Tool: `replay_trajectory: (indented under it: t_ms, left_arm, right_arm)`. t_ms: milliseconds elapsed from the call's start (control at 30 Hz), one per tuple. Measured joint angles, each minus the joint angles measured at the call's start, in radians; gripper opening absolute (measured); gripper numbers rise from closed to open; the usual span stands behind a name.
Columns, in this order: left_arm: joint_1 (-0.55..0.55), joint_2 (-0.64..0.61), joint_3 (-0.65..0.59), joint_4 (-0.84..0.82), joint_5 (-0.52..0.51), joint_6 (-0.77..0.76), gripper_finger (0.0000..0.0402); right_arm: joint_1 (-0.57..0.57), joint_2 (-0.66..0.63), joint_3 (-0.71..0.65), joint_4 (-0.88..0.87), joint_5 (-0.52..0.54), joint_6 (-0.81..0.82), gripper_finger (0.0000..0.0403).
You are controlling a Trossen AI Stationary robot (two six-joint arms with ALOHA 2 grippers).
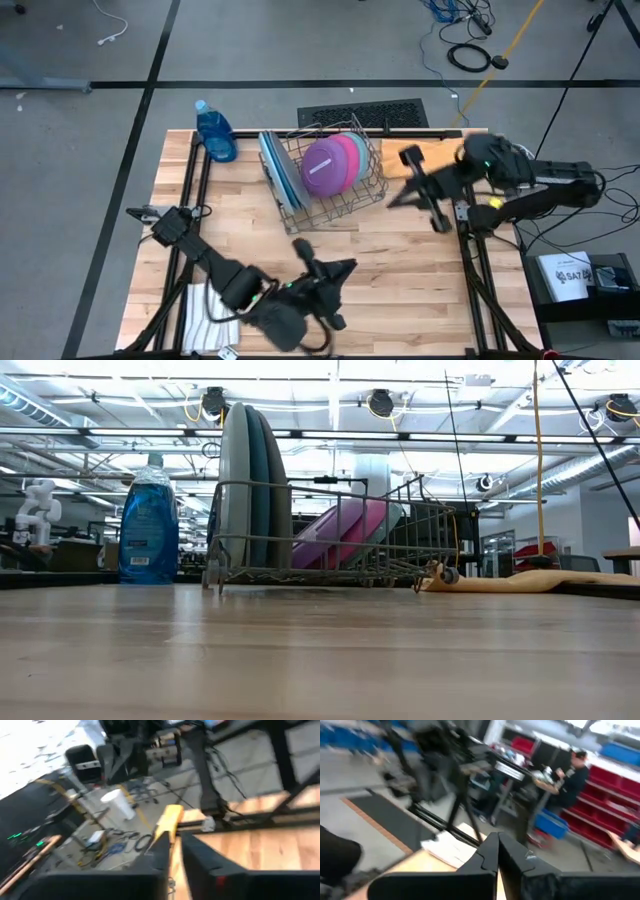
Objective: Sort dishes
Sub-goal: Return to Home Position
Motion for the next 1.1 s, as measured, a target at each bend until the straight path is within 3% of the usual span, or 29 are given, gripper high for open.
replay_trajectory:
  t_ms: [67,200,333,467,567,767,1100]
  left_arm:
    - [0.031,0.000,0.000,-0.051,0.086,-0.001,0.0014]
    - [0.084,-0.023,0.000,-0.189,0.167,-0.072,0.0005]
    - [0.080,-0.077,0.000,-0.260,0.180,-0.128,0.0002]
    - [0.060,-0.129,-0.026,-0.235,0.180,-0.092,0.0001]
    - [0.059,-0.194,-0.110,-0.098,0.221,-0.022,0.0001]
    - [0.123,-0.373,-0.479,0.404,0.432,0.146,0.0001]
    - [0.157,-0.804,-1.378,1.050,0.457,0.088,0.0000]
  right_arm:
    - [0.046,-0.071,-0.114,0.085,-0.001,0.036,0.0000]
    - [0.121,-0.205,-0.414,0.383,0.005,0.148,0.0000]
    - [0.172,-0.293,-0.697,0.686,0.119,0.264,0.0000]
    - [0.202,-0.318,-0.883,0.810,0.216,0.334,0.0000]
    - [0.218,-0.320,-0.955,0.843,0.266,0.357,0.0000]
    - [0.229,-0.320,-0.967,0.857,0.318,0.321,0.0000]
    - [0.293,-0.316,-0.972,0.797,0.305,0.283,0.0000]
